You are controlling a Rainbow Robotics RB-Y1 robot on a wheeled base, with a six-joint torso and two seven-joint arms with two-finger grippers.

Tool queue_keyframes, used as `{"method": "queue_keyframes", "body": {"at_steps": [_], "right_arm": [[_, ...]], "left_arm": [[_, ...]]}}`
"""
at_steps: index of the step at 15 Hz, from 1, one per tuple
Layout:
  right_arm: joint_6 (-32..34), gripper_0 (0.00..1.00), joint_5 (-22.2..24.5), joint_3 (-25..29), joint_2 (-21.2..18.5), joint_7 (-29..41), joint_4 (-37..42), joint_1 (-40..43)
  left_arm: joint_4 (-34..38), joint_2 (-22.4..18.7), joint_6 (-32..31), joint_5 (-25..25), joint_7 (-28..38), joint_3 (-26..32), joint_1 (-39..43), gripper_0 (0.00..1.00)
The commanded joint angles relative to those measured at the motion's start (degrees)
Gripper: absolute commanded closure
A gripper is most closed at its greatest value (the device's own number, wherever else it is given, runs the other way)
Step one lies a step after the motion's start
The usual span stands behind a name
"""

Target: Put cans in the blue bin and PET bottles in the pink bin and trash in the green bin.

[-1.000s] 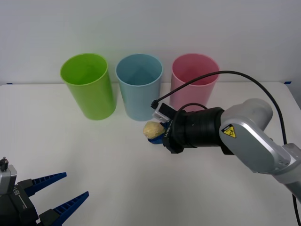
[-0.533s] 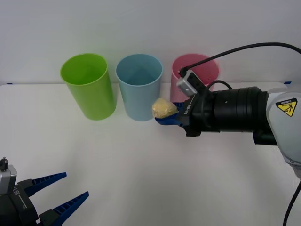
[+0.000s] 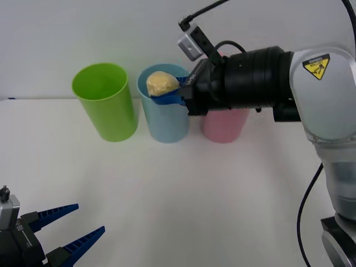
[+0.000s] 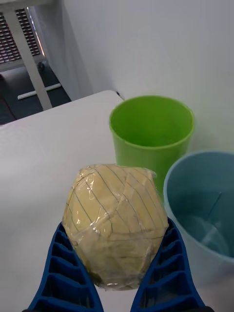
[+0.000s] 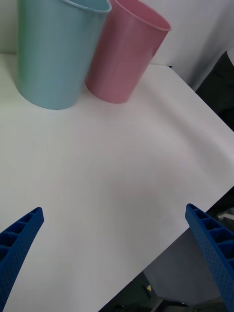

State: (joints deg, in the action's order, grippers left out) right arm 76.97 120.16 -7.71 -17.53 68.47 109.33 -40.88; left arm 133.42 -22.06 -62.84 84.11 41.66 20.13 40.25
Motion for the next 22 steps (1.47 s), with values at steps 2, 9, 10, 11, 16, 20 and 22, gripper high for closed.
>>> {"method": "queue_keyframes", "body": {"at_steps": [2, 9, 10, 11, 16, 20, 22], "right_arm": [[-1.8, 1.00, 2.9, -2.0, 3.4, 2.7, -10.2, -9.4], [-16.2, 1.00, 6.9, -10.1, 9.8, 2.7, -38.6, -27.1], [-18.2, 1.00, 6.9, -11.1, 10.5, 2.7, -42.4, -29.0], [-19.8, 1.00, 6.7, -12.3, 10.9, 2.7, -45.8, -31.0], [-30.7, 1.00, -1.3, -23.3, 11.7, 2.7, -60.2, -40.3], [-36.3, 1.00, -5.7, -31.2, 11.7, 2.7, -67.2, -45.1], [-39.0, 1.00, -5.7, -34.0, 11.7, 2.7, -67.7, -45.2]], "left_arm": [[0.0, 0.0, 0.0, 0.0, 0.0, 0.0, 0.0, 0.00], [0.0, 0.0, 0.0, 0.0, 0.0, 0.0, 0.0, 0.00], [0.0, 0.0, 0.0, 0.0, 0.0, 0.0, 0.0, 0.00], [0.0, 0.0, 0.0, 0.0, 0.0, 0.0, 0.0, 0.00], [0.0, 0.0, 0.0, 0.0, 0.0, 0.0, 0.0, 0.00], [0.0, 0.0, 0.0, 0.0, 0.0, 0.0, 0.0, 0.00], [0.0, 0.0, 0.0, 0.0, 0.0, 0.0, 0.0, 0.00]]}}
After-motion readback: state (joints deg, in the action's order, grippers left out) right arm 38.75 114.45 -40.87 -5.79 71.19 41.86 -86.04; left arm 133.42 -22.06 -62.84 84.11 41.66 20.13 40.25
